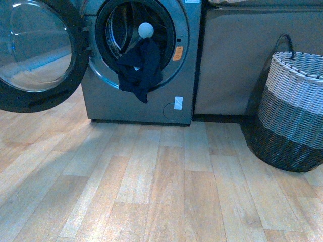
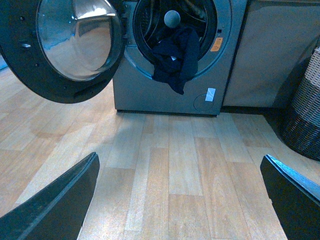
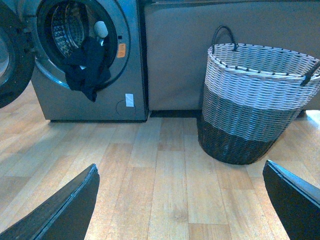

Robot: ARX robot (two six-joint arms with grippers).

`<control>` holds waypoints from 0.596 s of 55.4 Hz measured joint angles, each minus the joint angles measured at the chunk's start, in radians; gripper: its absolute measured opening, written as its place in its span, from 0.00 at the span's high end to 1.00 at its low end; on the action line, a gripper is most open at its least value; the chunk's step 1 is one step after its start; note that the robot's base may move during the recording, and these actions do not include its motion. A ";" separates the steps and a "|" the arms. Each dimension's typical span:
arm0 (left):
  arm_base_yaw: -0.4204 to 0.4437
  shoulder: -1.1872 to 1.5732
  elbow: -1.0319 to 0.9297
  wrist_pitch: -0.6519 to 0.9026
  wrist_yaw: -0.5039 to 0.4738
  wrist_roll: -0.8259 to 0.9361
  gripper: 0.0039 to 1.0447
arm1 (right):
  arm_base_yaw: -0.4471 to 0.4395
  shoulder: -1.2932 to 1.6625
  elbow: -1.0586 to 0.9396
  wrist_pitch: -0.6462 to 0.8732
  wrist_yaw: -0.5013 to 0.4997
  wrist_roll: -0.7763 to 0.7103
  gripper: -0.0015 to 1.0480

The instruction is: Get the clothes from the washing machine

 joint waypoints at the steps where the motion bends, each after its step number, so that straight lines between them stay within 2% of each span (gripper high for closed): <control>1: 0.000 0.000 0.000 0.000 0.000 0.000 0.06 | 0.000 0.000 0.000 0.000 0.000 0.000 0.07; 33: 0.000 -0.001 0.000 0.000 0.000 0.000 0.06 | 0.000 0.000 0.000 0.000 0.000 0.000 0.07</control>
